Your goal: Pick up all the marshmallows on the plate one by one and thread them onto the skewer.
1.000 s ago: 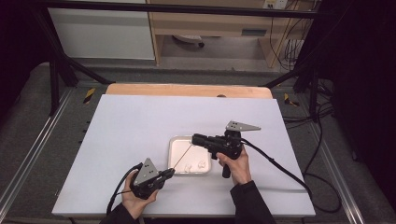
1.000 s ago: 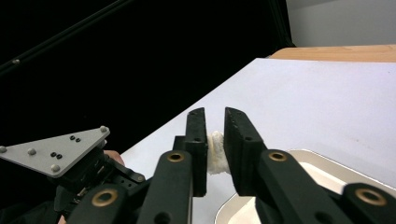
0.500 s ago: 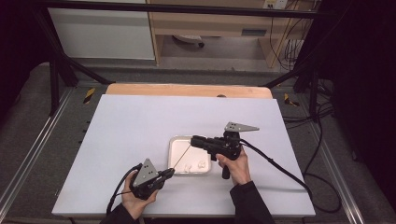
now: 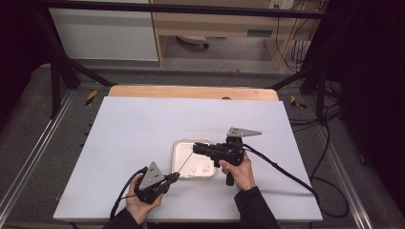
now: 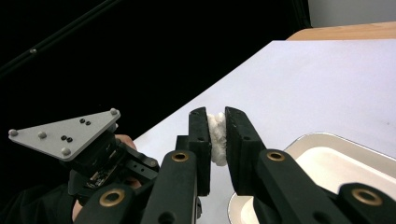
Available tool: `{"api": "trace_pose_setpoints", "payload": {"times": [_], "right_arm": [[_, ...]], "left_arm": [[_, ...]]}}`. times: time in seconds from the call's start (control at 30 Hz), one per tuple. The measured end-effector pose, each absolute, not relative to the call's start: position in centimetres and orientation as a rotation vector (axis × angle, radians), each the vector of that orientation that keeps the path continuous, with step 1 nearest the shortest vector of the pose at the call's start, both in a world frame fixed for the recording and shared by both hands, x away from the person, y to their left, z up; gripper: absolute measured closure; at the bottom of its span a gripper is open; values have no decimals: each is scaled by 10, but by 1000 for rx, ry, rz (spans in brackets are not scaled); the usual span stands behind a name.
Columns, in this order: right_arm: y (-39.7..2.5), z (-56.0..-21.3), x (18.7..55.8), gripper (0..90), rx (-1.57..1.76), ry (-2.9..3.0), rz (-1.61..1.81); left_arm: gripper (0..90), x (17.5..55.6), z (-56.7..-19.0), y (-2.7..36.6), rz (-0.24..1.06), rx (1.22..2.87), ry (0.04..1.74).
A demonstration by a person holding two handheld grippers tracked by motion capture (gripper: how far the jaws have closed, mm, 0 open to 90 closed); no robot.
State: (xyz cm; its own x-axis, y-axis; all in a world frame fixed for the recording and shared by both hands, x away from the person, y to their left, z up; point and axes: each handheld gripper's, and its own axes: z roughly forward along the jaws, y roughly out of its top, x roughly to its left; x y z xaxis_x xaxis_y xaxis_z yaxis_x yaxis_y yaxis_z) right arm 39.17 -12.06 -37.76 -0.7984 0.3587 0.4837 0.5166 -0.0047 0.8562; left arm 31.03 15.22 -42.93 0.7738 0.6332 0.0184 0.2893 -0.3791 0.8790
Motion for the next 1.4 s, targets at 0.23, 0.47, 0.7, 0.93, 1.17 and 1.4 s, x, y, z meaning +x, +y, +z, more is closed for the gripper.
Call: {"api": "trace_pose_setpoints", "payload": {"times": [0.23,0.47,0.7,0.93,1.17,1.4], "right_arm": [[-118,-381,390,823,-938,-2135,-1927],[-117,-382,388,827,-934,-2159,-1911],[-116,-384,386,828,-932,-2155,-1910],[-115,-385,385,830,-924,-2169,-1904],[-114,-387,383,831,-923,-2181,-1908],[-113,-388,382,832,-927,-2190,-1912]], "left_arm": [[892,310,-428,151,433,1983,697],[893,311,-428,148,426,2006,706],[893,311,-427,148,434,2009,716],[893,313,-428,149,431,2015,734],[893,313,-428,147,428,2020,729],[892,312,-429,145,414,2028,723]]}}
